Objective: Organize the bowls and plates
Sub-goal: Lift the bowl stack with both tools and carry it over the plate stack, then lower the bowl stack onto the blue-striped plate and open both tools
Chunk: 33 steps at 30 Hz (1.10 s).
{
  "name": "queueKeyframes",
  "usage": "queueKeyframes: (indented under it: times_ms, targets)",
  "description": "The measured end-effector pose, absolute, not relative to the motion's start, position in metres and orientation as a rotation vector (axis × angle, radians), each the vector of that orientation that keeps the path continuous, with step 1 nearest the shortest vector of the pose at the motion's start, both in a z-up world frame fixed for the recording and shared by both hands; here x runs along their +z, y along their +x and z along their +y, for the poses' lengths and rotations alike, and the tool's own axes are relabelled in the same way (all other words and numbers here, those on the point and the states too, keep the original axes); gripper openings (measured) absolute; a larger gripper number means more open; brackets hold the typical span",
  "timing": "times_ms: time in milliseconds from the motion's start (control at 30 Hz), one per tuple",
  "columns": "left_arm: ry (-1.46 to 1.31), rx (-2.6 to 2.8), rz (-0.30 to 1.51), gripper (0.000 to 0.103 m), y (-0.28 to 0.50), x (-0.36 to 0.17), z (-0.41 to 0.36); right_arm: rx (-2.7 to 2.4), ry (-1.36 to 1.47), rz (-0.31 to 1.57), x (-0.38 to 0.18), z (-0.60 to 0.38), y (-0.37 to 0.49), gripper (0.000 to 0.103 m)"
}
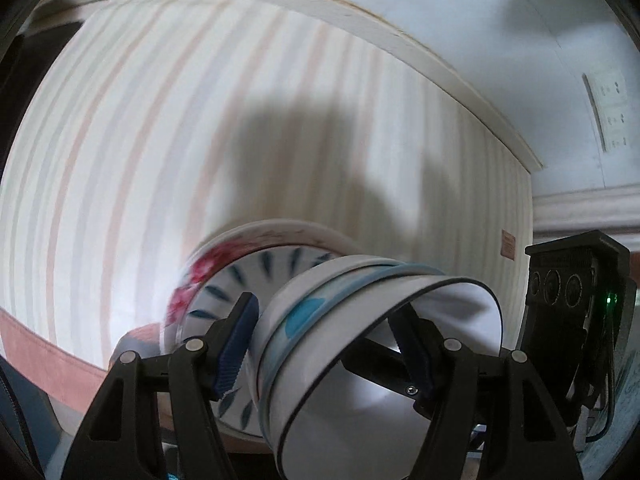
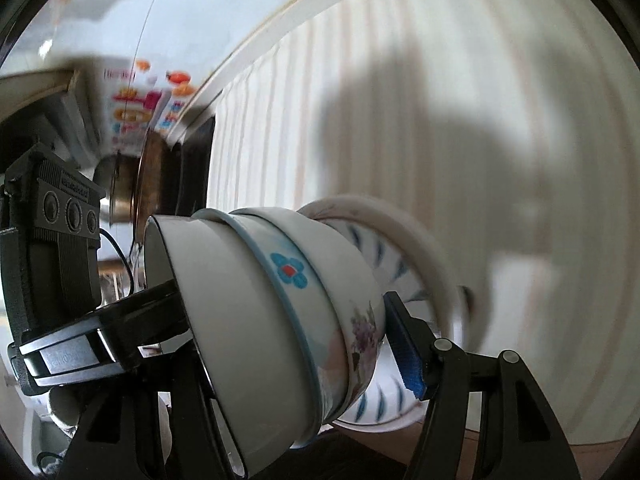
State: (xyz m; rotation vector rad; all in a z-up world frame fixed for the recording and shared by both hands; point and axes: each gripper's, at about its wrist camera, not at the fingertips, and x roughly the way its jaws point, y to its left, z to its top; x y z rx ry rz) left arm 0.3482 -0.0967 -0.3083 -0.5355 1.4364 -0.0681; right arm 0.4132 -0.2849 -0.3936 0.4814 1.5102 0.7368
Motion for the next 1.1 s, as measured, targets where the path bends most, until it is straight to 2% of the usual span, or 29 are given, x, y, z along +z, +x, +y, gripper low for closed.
queueKeyframes:
  times_ms: [600, 1100]
  targets:
    - [-0.574, -0.037, 1.476, 0.065, 0.336, -0.34, -0.082, 0.74, 0.396, 1.575, -0.431, -0.237, 0.398, 0.066]
    - [-0.544, -0.032, 1.471, 0.064, 0.337, -0.344, -0.083, 0.72, 0.364, 1.58, -0.434, -0.232, 0.4, 0.065]
